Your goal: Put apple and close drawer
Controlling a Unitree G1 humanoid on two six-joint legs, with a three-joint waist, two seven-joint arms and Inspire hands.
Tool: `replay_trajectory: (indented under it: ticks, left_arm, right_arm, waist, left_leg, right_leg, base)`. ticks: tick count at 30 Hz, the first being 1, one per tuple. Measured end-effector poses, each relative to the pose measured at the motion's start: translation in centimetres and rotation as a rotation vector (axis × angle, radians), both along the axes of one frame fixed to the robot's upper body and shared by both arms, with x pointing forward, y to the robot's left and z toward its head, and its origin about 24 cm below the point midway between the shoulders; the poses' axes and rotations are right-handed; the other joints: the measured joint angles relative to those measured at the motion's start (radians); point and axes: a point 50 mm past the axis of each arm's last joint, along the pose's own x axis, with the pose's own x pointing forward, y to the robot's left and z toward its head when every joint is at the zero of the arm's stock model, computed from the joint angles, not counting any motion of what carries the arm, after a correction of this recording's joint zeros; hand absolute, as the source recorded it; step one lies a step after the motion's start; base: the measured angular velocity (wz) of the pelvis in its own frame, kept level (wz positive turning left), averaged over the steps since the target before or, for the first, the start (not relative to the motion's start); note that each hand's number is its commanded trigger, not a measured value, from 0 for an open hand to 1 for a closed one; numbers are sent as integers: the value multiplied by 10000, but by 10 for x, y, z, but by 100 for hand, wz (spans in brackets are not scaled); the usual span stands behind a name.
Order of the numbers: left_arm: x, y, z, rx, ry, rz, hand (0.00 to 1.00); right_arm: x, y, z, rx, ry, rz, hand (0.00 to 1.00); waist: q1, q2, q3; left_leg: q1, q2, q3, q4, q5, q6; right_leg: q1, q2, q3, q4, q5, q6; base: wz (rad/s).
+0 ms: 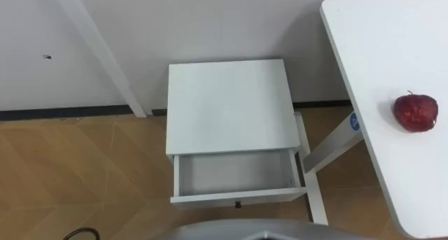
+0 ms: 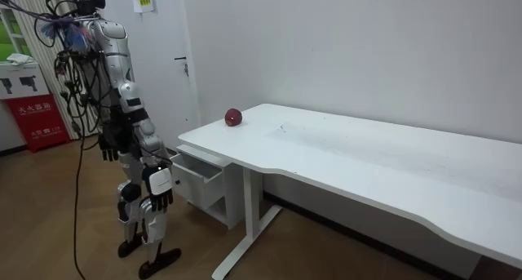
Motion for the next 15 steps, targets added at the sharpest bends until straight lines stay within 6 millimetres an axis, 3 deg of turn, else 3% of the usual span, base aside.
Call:
replay_trajectory:
  ticks: [8,15]
  left_arm:
    - [8,3,1,524,-352,-47,0]
    - [9,4,1,709,-612,299,0]
  right_arm:
    - [1,0,0,-82,-289,-345,0]
    - [-4,-3,1,-784,-710,-2541,0]
  waist:
    - [3,-79,8]
    - [28,-37,39]
  left_leg:
    - [36,4,11,0,0,1]
    - [136,37,287,16,-32,43]
  right_leg:
    - [20,7,-31,2,0,0]
    - [-5,7,215,16,-16,2]
  base:
    - [0]
    - [-9]
